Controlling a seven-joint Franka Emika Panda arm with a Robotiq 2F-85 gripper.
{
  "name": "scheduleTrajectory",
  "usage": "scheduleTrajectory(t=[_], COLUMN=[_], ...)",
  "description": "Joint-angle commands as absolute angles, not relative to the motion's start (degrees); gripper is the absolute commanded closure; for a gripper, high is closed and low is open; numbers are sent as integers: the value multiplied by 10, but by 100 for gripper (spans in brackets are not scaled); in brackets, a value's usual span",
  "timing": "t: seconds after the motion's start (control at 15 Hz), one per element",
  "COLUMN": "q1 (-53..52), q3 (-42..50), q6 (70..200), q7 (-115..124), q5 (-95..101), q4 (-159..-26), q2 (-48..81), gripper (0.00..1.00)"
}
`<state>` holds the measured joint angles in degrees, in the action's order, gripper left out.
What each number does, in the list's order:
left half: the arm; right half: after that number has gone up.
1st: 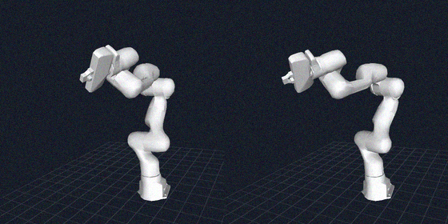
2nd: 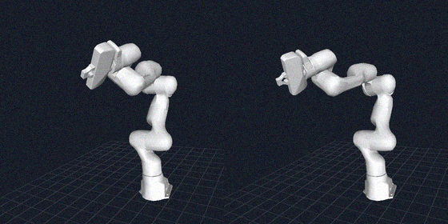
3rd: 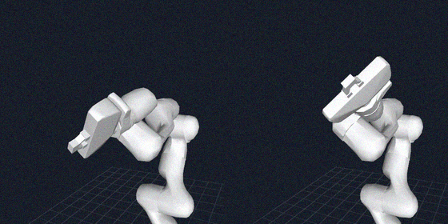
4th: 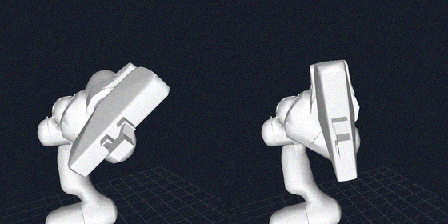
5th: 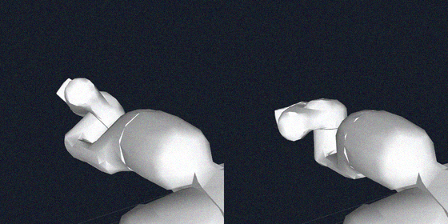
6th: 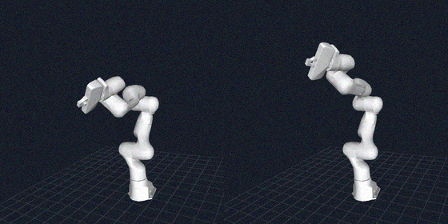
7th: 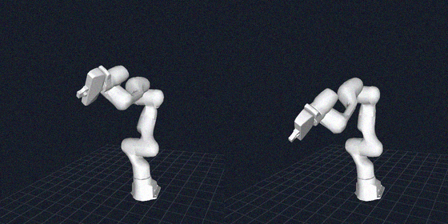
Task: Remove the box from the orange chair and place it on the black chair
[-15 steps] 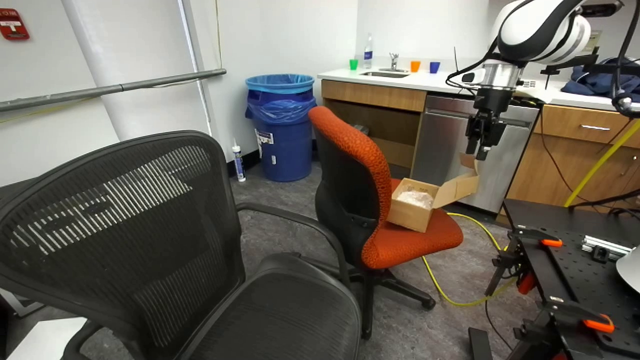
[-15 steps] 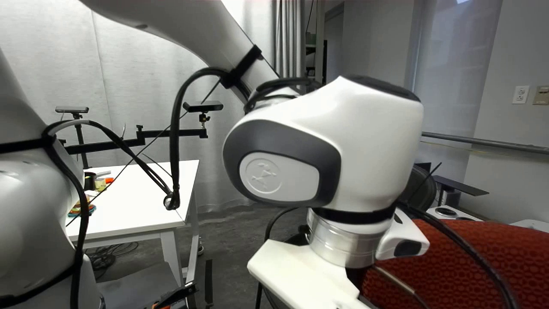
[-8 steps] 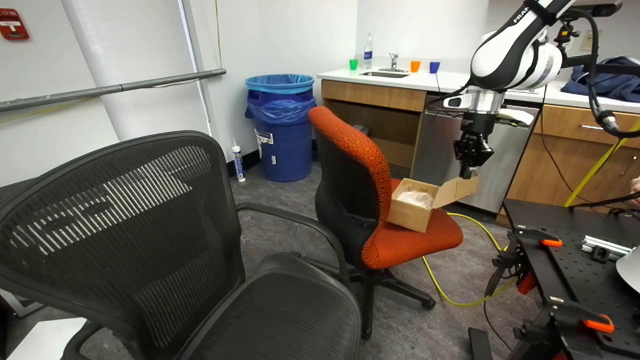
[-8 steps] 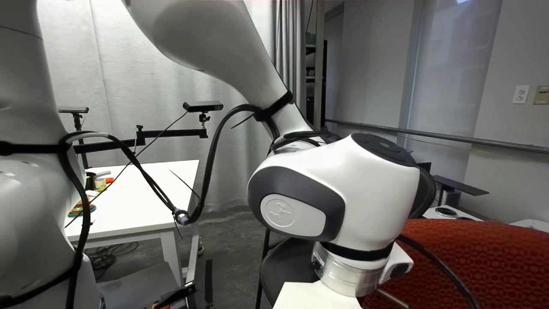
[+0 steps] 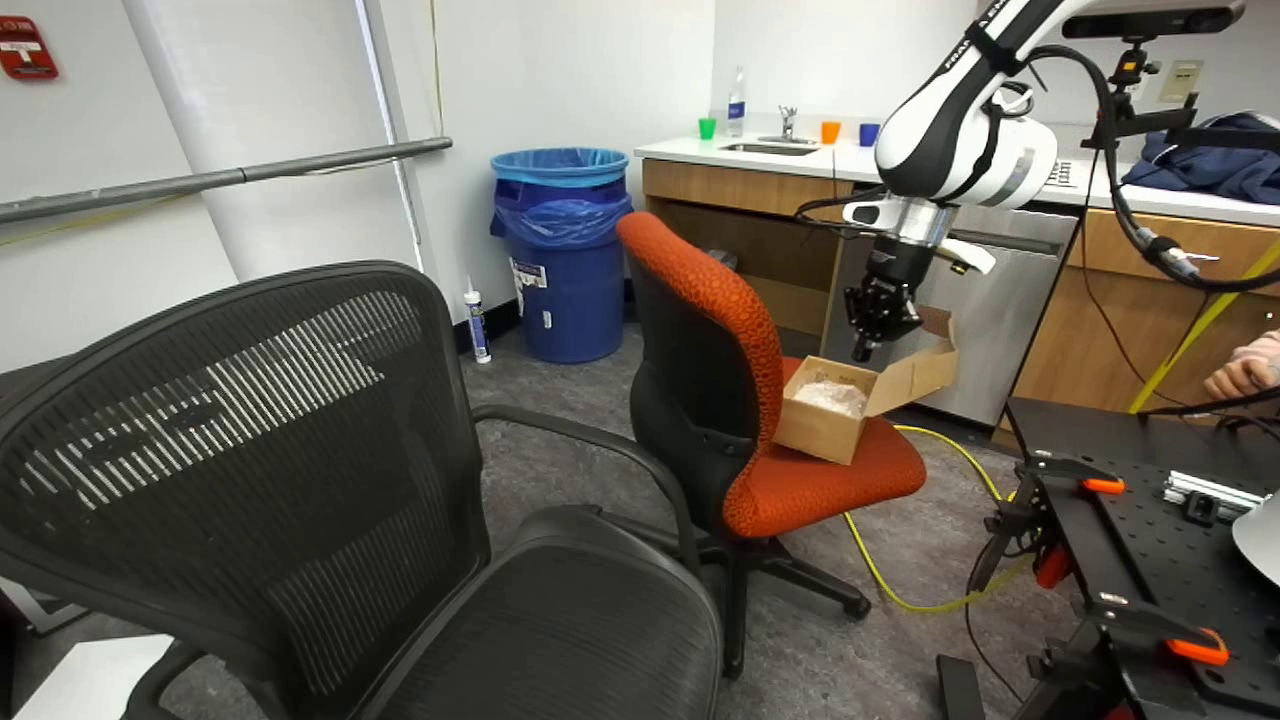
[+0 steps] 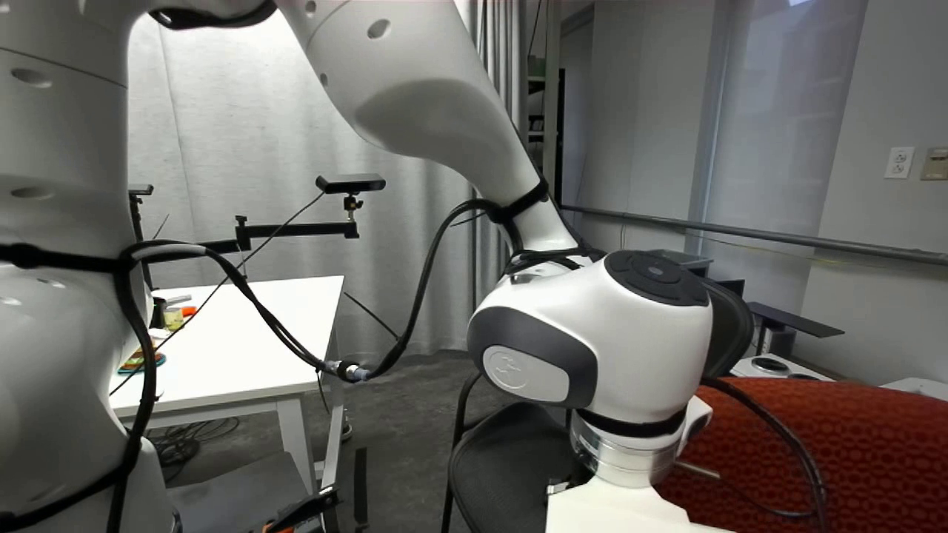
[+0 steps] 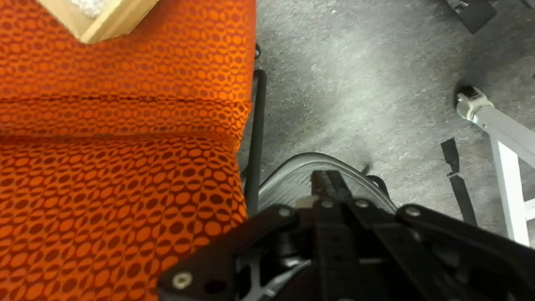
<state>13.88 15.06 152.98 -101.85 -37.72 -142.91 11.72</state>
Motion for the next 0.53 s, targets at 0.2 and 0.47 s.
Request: scheduleTrajectory(t=[0.2, 0.47], q1=[184, 220], q3=[115, 80], q6=[1549, 1543], q7=[-1175, -1278], q5=[-501, -600], q4=[-1346, -1325], q2=[205, 225], gripper=[100, 100])
